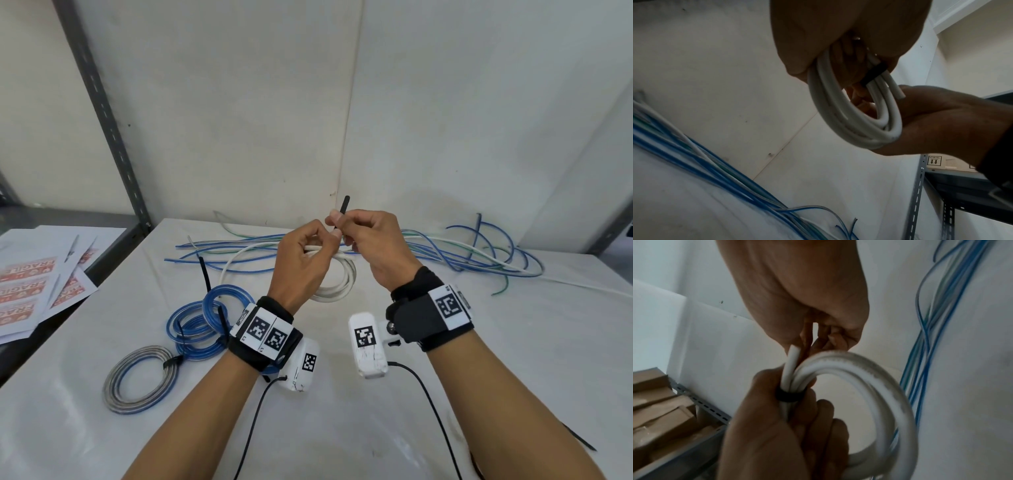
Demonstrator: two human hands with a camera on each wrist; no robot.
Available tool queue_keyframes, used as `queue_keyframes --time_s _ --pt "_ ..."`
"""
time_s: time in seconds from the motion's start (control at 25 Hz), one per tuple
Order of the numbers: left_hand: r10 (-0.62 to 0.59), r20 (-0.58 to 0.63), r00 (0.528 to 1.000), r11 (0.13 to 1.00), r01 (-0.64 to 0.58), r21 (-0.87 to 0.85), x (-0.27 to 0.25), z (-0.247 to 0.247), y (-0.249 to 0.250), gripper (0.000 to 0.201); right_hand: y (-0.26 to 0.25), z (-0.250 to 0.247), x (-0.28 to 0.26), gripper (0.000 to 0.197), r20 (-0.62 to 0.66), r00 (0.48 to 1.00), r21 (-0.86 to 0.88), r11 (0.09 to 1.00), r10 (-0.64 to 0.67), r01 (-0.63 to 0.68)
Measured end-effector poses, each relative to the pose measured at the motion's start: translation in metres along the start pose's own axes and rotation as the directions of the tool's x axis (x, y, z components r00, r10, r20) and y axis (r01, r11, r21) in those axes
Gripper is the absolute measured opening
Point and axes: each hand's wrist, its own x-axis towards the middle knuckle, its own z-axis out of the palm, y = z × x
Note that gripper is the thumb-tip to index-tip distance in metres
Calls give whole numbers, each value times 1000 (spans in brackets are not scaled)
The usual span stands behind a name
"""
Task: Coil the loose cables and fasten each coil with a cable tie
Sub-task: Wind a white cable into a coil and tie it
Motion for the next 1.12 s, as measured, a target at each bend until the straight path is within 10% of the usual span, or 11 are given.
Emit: queue_keyframes --time_s 0.4,0.84,1.12 --pt "-15 -3 1000 1000 15 -18 1 11 -6 26 5 5 -3 20 -148 987 149 988 66 -44" --pt "-61 -16 998 998 61 21 -15 -28 16 29 -17 24 -18 15 46 995 183 978 93 -100" --pt "-159 400 903 970 68 232 -43 -122 47 30 -40 45 -28 14 246 969 -63 997 -34 51"
